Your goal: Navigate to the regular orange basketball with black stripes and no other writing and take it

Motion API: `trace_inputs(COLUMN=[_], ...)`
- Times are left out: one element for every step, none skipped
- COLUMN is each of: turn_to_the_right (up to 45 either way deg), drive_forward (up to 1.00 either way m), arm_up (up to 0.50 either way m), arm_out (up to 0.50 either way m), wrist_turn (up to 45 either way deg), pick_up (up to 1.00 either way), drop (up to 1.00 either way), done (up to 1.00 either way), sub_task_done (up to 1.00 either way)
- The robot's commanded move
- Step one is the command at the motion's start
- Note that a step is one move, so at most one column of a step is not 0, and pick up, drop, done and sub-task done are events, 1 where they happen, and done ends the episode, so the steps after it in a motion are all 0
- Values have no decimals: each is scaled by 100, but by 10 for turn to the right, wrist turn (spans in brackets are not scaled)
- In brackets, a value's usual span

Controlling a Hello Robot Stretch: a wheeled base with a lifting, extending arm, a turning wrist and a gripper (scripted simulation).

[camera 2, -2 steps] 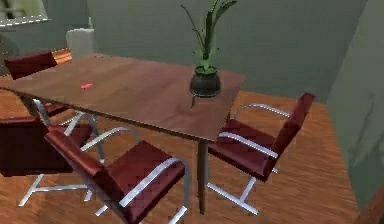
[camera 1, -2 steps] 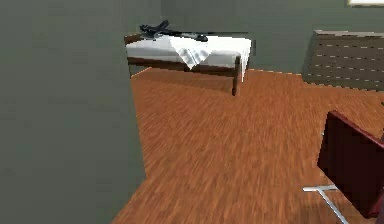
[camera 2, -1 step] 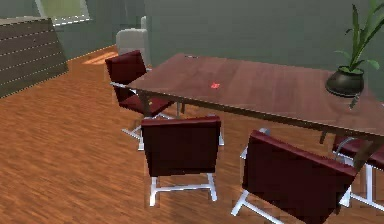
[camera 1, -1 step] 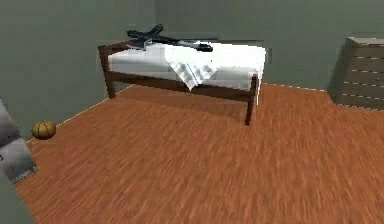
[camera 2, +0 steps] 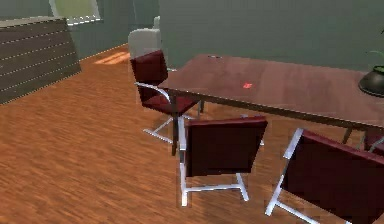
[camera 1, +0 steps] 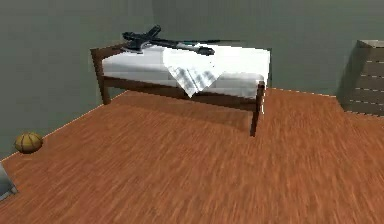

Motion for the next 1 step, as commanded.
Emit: trace_inputs(turn_to_the_right=[210], drive_forward=[0], arm_up=[0], arm_out=[0], wrist_turn=[0], pick_up=[0], drop=[0], done=[0], sub_task_done=[0])
